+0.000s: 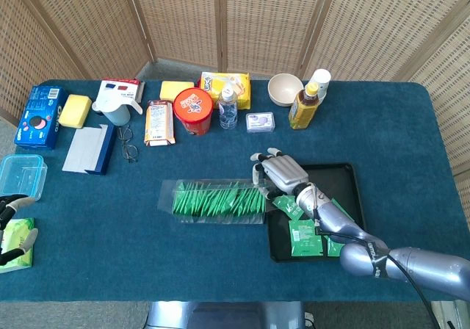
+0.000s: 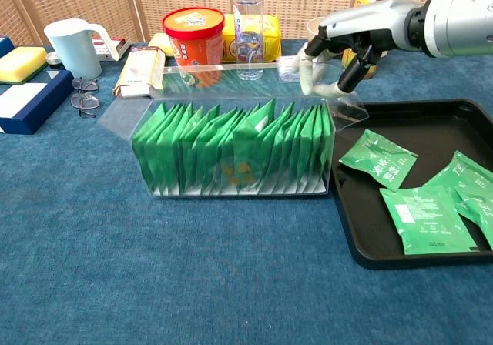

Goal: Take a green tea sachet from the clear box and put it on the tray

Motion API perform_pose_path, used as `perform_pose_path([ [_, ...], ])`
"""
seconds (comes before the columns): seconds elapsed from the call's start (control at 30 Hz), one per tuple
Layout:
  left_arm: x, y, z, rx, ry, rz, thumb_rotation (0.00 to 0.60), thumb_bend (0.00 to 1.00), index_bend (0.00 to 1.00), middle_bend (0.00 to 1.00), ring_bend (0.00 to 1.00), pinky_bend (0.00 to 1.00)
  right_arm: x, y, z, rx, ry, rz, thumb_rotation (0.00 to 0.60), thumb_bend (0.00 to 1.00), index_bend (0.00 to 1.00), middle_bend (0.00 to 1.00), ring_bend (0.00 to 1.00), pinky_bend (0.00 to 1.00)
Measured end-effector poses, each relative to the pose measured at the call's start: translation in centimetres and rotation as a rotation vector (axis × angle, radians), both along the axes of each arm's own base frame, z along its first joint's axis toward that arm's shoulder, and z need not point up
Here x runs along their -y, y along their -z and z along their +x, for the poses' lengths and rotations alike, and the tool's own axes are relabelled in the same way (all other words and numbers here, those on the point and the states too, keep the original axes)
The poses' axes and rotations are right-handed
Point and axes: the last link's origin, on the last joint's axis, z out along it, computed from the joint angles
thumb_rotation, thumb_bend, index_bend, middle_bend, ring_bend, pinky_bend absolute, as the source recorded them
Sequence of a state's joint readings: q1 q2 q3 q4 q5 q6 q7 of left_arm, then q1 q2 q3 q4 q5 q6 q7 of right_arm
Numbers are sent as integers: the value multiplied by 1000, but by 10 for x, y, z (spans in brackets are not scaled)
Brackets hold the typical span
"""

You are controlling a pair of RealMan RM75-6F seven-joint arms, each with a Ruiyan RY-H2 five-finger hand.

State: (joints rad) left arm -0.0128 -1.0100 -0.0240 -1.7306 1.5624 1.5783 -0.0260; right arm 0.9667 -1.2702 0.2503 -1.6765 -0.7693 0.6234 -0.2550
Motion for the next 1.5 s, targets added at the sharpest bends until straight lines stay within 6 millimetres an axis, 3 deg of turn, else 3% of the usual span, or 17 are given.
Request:
perform_pose_path([
  [0.2,0,0,0,1,-1,1,600,309,261,250,202,303,10,-4,-4,-12,58,21,600,563,702,227,266,35],
  [0.77,0,1,3,3,12,5,600,309,261,250,201,304,2,-21,6,73,61,53,600,564,700,228,281,35],
  [1.27,4,-2,4,-1,3,12,600,309,261,250,201,303,18,-16,7,118,144,169,600,564,708,237,280,35],
  [1.37,5,-3,3,-3,2,15,600,309,261,250,201,303,23,-13,6,108,143,171,600,563,657,209,279,35],
  [1.5,6,-3,3,-3,-1,15,600,309,261,250,201,304,26,-10,6,98,134,160,600,563,447,142,262,35],
])
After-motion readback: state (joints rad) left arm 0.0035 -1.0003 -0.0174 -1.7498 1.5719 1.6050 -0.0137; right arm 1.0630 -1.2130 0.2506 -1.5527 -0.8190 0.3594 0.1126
